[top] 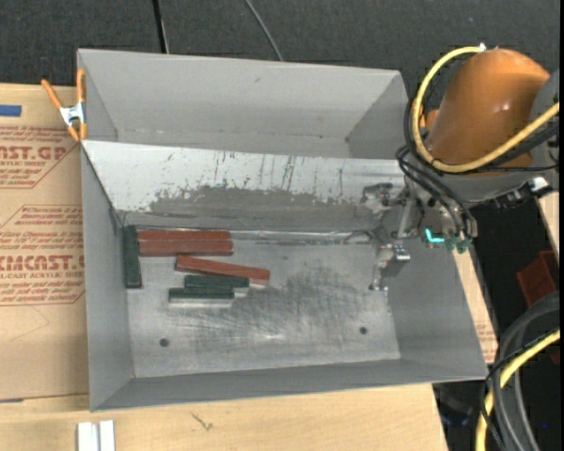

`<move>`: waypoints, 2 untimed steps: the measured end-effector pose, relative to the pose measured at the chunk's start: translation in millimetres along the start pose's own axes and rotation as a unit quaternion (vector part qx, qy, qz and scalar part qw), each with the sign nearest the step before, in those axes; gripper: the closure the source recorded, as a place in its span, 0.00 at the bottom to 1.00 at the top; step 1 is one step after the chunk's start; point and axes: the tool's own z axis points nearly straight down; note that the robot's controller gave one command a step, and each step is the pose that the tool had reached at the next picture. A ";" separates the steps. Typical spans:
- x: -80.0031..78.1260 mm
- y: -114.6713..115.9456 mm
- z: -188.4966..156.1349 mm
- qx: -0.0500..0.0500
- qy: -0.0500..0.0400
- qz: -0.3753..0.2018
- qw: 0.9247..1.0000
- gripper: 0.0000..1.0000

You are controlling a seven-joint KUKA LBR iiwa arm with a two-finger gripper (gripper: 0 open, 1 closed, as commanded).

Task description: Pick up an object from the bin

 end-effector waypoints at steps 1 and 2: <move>-1.5 0.2 -4.4 0.001 -0.004 -0.001 1.000 0.00; 2.8 22.3 32.5 0.001 -0.006 -0.041 0.999 0.00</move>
Offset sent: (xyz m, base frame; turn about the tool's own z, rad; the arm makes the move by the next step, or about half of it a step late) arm -0.0190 0.0868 -0.1391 -0.3106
